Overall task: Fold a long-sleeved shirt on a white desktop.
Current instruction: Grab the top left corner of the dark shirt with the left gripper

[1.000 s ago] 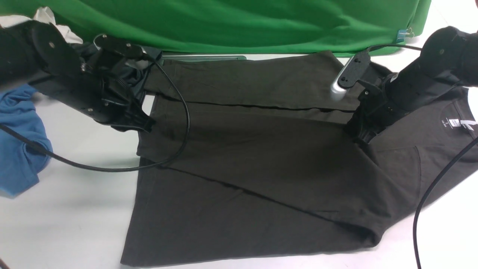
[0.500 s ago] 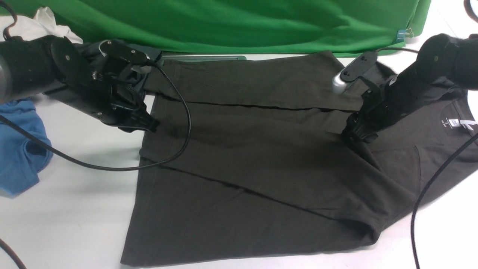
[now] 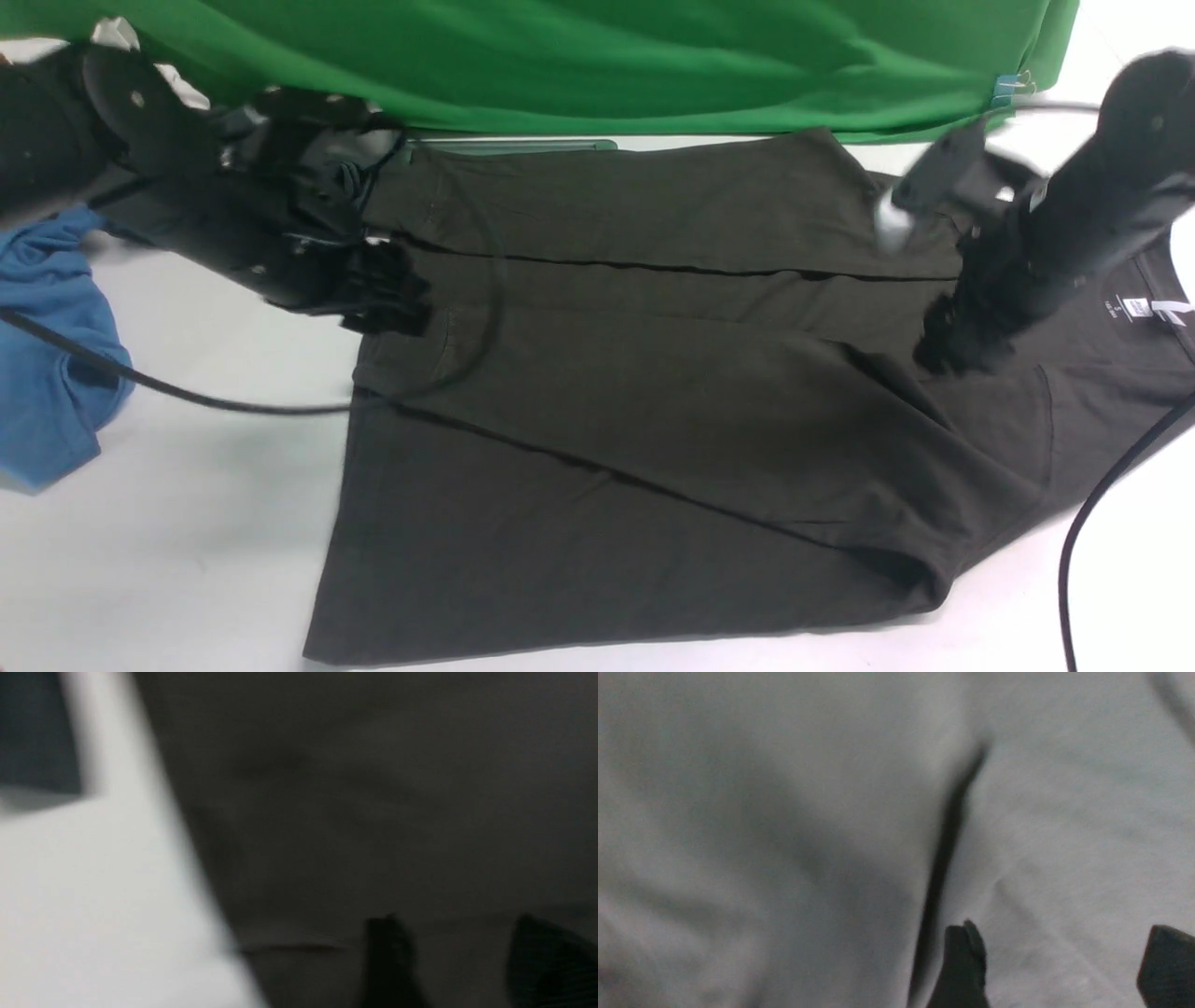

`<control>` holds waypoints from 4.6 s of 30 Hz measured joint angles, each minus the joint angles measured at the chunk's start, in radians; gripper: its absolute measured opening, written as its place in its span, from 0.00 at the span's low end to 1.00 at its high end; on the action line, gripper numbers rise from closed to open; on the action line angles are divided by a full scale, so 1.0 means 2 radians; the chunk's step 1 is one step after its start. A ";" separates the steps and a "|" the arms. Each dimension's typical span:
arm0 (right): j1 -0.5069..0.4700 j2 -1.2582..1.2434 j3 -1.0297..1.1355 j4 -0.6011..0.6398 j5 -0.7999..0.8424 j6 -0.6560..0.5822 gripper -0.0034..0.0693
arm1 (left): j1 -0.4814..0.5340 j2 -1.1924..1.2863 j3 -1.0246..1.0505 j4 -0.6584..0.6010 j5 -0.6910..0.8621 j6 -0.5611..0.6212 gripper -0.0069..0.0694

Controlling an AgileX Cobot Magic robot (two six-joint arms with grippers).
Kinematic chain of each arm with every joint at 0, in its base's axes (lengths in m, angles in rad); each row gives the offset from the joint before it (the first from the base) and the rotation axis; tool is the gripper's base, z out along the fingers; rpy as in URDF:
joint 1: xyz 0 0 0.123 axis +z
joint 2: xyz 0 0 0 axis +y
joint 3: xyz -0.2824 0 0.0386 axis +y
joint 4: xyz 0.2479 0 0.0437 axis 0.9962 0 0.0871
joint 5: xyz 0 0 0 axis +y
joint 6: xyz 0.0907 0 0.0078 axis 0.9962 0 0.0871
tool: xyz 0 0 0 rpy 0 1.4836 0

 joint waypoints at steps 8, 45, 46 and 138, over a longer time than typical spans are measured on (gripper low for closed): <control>-0.034 0.038 0.010 -0.002 -0.050 -0.081 0.69 | -0.109 -0.145 0.046 0.004 -0.037 0.002 0.11; -0.073 0.062 0.005 0.008 -0.029 -0.008 0.07 | -0.127 -0.210 0.053 0.031 -0.047 0.002 0.11; -0.073 0.062 0.005 0.008 -0.029 -0.008 0.07 | -0.127 -0.210 0.053 0.031 -0.047 0.002 0.11; -0.110 0.005 0.010 -0.083 -0.002 0.219 0.74 | -0.109 -0.180 0.047 0.080 -0.046 -0.014 0.11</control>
